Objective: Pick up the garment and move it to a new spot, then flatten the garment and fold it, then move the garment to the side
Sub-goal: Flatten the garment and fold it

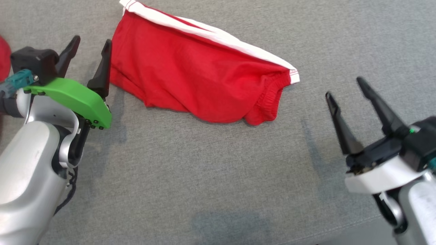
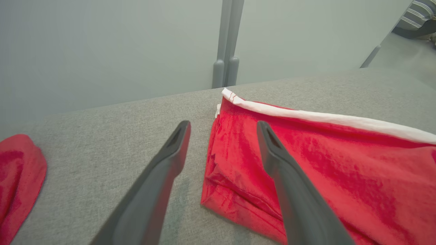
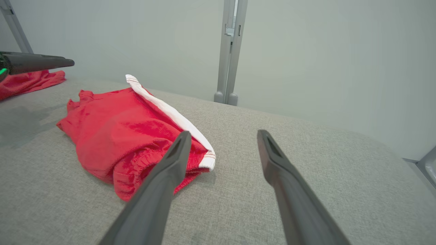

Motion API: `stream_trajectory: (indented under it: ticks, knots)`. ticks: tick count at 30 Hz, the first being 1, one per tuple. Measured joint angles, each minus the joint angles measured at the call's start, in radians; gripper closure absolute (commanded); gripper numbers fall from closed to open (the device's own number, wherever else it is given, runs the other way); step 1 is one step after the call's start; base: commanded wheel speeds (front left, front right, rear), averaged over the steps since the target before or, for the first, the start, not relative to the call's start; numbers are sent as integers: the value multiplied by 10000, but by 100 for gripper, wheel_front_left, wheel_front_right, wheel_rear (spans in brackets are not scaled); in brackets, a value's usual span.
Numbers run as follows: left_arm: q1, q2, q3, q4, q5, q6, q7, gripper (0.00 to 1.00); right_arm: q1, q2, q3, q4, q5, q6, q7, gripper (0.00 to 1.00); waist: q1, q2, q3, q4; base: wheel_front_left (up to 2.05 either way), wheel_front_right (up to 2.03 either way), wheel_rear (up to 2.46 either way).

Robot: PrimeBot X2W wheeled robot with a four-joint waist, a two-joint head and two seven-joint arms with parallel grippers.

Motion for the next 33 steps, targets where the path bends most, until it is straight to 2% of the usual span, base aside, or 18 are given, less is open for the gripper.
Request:
stream_trajectory:
  ticks: [3,8,12,19,21,22,23,27,33]
  knots:
    - [-46,-360,-40,980,-188,-339,-257,0,287,485,-31,790,-499,0,-901,0,0,0,-94,-146,0,0,0]
    - [-320,-713,-242,2665,-422,-642,36,0,570,1047,109,1718,-855,2,-1160,0,0,0,-210,-349,0,0,0]
    - [-587,-890,-167,3636,-917,-1024,527,0,671,1390,96,1764,-991,0,-1187,0,0,0,-239,-537,0,0,0]
    - [-944,-988,-146,4828,-982,-1298,500,0,931,1776,130,1668,-1179,0,-1189,0,0,0,-314,-791,0,0,0]
    - [-911,-1024,-123,4920,-1070,-1369,447,57,950,1856,113,1601,-1198,2,-1189,0,0,0,-341,-813,0,0,0]
    - [-877,-1076,-67,5020,-1216,-1436,414,94,975,1916,82,1538,-1248,2,-1191,0,0,0,-371,-832,0,0,0]
    - [-823,-1145,4,5106,-1379,-1517,412,100,994,1962,13,1434,-1317,2,-1191,0,0,0,-400,-846,0,0,0]
    - [-609,-1442,19,5254,-1628,-1795,314,100,1160,2148,-359,1055,-1599,0,-1197,0,0,0,-495,-790,0,0,0]
    - [-420,-1762,-94,5450,-1668,-1954,-42,100,1319,2213,-623,1005,-1866,0,-1197,0,0,0,-665,-553,0,0,0]
